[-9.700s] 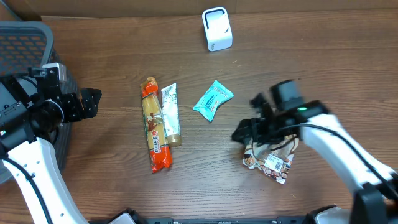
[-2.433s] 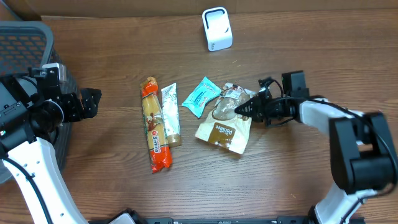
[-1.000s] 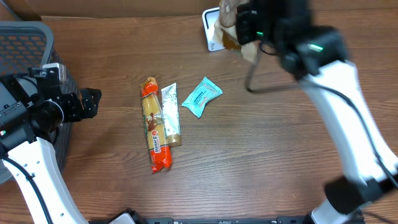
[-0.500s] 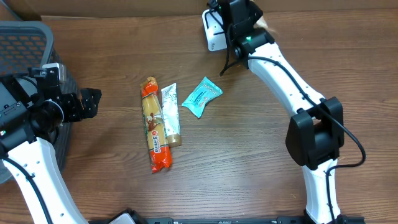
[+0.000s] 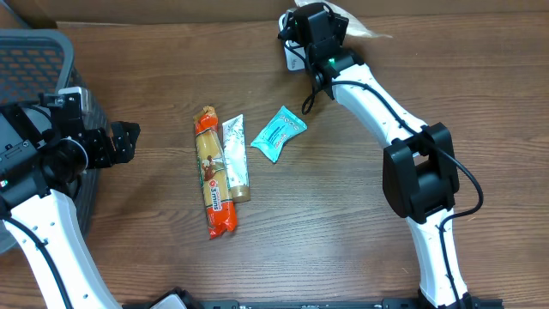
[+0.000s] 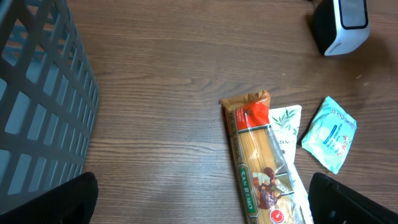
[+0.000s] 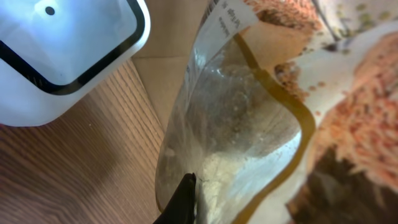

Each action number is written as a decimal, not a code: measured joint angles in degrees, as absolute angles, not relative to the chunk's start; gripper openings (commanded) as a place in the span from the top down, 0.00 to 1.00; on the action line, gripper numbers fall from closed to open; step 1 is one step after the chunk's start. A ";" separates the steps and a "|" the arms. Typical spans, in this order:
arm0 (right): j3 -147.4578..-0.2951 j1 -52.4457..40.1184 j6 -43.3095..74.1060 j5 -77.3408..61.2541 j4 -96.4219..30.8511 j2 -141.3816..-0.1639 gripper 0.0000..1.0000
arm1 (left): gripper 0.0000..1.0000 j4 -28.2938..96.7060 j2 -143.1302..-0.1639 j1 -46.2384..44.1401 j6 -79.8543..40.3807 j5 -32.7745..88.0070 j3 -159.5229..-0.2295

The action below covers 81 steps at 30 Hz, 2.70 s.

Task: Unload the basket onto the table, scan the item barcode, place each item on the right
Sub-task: 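Lift the bag and hold its label up to the white scanner, then carry the bag right and release it on the table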

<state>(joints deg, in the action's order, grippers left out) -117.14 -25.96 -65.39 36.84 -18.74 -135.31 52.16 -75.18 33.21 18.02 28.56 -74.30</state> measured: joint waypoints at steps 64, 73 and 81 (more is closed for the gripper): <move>-117.45 -23.51 -20.34 5.43 -59.68 -94.00 0.96 | 0.00 52.18 -75.18 33.21 18.02 28.53 -74.30; -112.33 -1.23 11.84 -6.17 -74.78 -88.12 0.96 | 0.01 52.16 -75.20 33.21 18.02 28.56 -74.30; -84.29 16.25 21.82 -19.07 -52.16 -90.94 0.96 | 0.01 52.16 -75.22 33.21 18.04 28.56 -74.30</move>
<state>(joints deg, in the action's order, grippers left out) -84.29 16.25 21.82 -19.07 -52.16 -90.94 52.16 -75.22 33.21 18.04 28.56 -74.30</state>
